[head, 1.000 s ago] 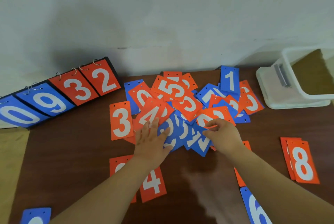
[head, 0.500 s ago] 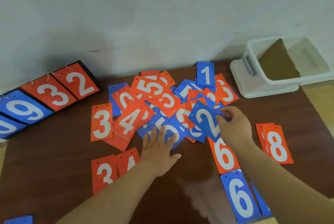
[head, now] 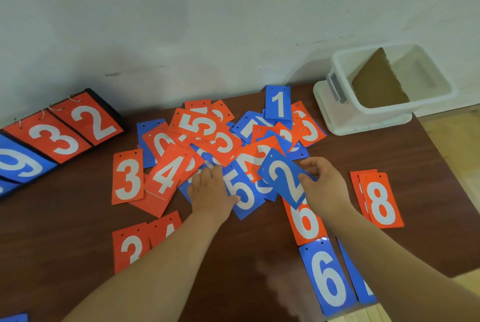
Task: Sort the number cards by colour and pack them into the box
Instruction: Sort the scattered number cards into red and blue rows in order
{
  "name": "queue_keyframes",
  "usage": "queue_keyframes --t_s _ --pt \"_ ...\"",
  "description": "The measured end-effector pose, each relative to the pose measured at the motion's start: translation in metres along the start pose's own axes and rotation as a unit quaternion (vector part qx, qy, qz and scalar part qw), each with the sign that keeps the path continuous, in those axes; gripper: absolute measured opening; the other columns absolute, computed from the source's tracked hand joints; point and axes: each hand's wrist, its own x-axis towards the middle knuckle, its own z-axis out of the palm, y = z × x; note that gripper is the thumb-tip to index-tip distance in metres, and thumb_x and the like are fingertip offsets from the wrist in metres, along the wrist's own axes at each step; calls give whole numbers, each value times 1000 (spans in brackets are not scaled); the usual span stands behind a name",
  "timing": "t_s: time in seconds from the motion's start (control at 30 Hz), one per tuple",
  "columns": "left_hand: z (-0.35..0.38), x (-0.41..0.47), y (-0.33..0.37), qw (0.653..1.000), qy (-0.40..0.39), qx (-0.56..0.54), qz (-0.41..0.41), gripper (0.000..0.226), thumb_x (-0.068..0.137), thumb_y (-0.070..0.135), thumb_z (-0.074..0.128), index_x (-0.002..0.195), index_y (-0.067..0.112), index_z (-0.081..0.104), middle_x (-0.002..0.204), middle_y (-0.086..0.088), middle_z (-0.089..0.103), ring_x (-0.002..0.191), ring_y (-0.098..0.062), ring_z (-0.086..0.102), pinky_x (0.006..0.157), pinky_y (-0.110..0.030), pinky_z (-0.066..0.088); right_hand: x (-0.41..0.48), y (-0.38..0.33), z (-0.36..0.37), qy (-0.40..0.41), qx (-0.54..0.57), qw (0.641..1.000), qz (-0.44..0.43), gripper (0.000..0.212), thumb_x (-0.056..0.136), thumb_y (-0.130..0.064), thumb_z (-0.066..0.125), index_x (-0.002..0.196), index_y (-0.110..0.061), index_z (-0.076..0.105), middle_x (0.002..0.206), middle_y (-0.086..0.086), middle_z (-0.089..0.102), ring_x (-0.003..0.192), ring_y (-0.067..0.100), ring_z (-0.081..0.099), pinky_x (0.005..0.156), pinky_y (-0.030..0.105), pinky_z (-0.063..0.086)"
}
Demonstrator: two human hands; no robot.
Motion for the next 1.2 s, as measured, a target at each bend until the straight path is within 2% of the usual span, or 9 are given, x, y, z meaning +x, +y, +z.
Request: queue_keyframes --t_s 0.1,0.23,0.33,0.5,0.63,0.8,0.93,1.07,1.2 --pt "-4 1 3 999 15 -36 -19 80 73 50 84 135 27 38 134 -2 45 130 -27 39 104 -42 40 1 2 -4 -25 -13 1000 5 23 98 -15 60 110 -34 57 101 -18 62 86 1 64 57 15 50" --pt "-2 -6 1 988 32 -153 12 36 87 18 75 109 28 48 112 3 53 110 -21 56 83 -33 53 3 7 -9 -47 -32 998 15 23 98 -11 58 107 -32 62 99 -17 62 83 5 66 52 19 51" --pt "-10 -21 2 970 59 -236 -26 20 96 14 64 104 29 54 109 6 55 96 -13 59 62 -19 45 3 7 -11 -52 -31 998 18 24 96 -10 58 107 -30 65 101 -12 65 65 6 61 44 14 43" --pt "-34 -53 -10 913 130 -375 -89 25 99 15 61 116 33 59 113 4 62 101 -16 64 57 -20 52 -4 6 -16 -61 -13 998 16 25 95 -10 61 109 -29 66 98 -15 65 64 11 66 45 18 48" --pt "-57 -82 -16 869 136 -455 -138 28 100 11 58 117 34 62 116 4 60 96 -14 65 55 -26 58 -16 7 -25 -77 -5 997 1 24 94 -11 63 109 -30 65 98 -13 66 71 13 69 56 26 59" --pt "-56 -124 -12 873 152 -432 -165 36 99 2 50 115 31 63 101 -5 66 55 -8 55 37 -15 37 -33 18 -40 -117 -1 993 -15 25 91 -8 66 100 -31 68 99 -10 67 80 17 69 68 38 63" --pt "-48 -159 -11 853 175 -448 -203 31 100 7 55 115 33 62 102 3 66 69 -12 66 42 -19 45 -47 28 -40 -180 9 983 -30 23 90 -7 67 95 -29 71 96 -4 71 77 20 70 62 34 59" --pt "-44 -201 -29 847 209 -435 -226 38 95 1 55 118 30 66 87 2 65 58 -9 59 44 -17 44 -65 22 -16 -247 -28 965 -80 25 93 -11 65 91 -35 71 89 2 73 78 26 69 61 29 54" --pt "-43 -238 -66 815 221 -472 -252 43 96 4 56 115 41 65 98 7 71 85 -14 71 66 -40 62 -93 1 18 -285 -50 947 -139 25 93 -14 66 96 -38 70 89 -8 67 70 15 64 54 24 49"
